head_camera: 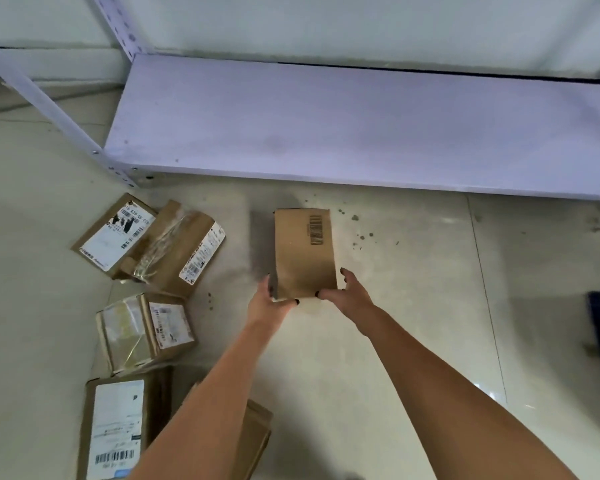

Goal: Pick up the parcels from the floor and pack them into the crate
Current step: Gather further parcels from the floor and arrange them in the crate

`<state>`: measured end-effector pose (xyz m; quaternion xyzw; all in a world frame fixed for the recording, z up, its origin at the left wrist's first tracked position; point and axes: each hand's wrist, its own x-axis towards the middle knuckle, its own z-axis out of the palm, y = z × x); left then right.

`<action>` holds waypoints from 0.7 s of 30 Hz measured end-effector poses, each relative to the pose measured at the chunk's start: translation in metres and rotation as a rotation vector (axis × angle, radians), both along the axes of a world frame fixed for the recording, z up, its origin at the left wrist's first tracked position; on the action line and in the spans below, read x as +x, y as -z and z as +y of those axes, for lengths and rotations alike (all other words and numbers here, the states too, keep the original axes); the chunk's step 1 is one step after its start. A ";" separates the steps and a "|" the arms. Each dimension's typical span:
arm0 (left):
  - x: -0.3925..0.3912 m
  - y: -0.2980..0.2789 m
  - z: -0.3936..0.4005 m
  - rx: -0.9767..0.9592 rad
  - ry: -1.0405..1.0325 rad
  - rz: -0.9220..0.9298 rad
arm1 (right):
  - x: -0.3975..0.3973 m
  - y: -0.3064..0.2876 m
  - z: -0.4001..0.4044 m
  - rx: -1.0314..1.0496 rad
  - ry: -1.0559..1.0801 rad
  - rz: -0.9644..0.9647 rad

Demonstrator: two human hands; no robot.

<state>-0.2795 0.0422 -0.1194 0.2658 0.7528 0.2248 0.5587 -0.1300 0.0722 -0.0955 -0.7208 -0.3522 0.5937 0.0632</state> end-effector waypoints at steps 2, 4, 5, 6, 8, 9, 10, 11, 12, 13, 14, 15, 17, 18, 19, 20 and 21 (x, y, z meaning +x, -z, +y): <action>0.005 0.008 0.001 0.022 -0.003 -0.011 | -0.001 0.007 0.004 0.005 -0.018 0.014; 0.007 0.006 -0.001 0.033 -0.021 -0.019 | -0.001 0.002 0.004 0.019 -0.018 0.012; 0.007 0.002 -0.003 0.046 -0.034 -0.021 | 0.001 -0.004 0.002 0.024 -0.019 0.011; 0.007 -0.009 -0.005 0.046 -0.031 -0.011 | 0.002 -0.012 -0.001 0.026 -0.023 0.011; 0.007 -0.031 -0.010 0.051 -0.022 0.014 | 0.007 -0.033 -0.009 0.024 -0.026 0.019; 0.006 -0.045 -0.013 0.065 -0.024 0.018 | 0.009 -0.046 -0.015 0.020 -0.016 0.029; 0.007 -0.063 -0.016 0.058 -0.022 0.024 | 0.010 -0.059 -0.021 0.015 0.003 0.042; 0.008 -0.081 -0.019 0.055 -0.020 0.023 | 0.012 -0.074 -0.027 0.012 0.031 0.051; 0.008 -0.101 -0.023 0.036 -0.017 0.020 | 0.013 -0.090 -0.033 0.010 0.059 0.055; 0.009 -0.121 -0.028 0.031 -0.020 0.010 | 0.014 -0.107 -0.038 0.010 0.078 0.058; 0.010 -0.143 -0.033 0.019 -0.026 -0.001 | 0.015 -0.123 -0.043 0.009 0.088 0.063; 0.011 -0.162 -0.038 0.016 -0.039 -0.018 | 0.016 -0.139 -0.049 0.009 0.103 0.077; 0.014 -0.200 -0.048 0.016 -0.071 -0.049 | 0.019 -0.171 -0.059 0.009 0.152 0.108; 0.016 -0.218 -0.052 0.020 -0.084 -0.063 | 0.020 -0.189 -0.064 0.009 0.172 0.121; 0.018 -0.236 -0.057 0.032 -0.090 -0.079 | 0.021 -0.206 -0.069 0.004 0.188 0.136; 0.020 -0.252 -0.062 0.039 -0.087 -0.090 | 0.022 -0.222 -0.073 -0.008 0.208 0.157; 0.022 -0.268 -0.068 0.042 -0.086 -0.102 | 0.024 -0.238 -0.079 -0.019 0.229 0.175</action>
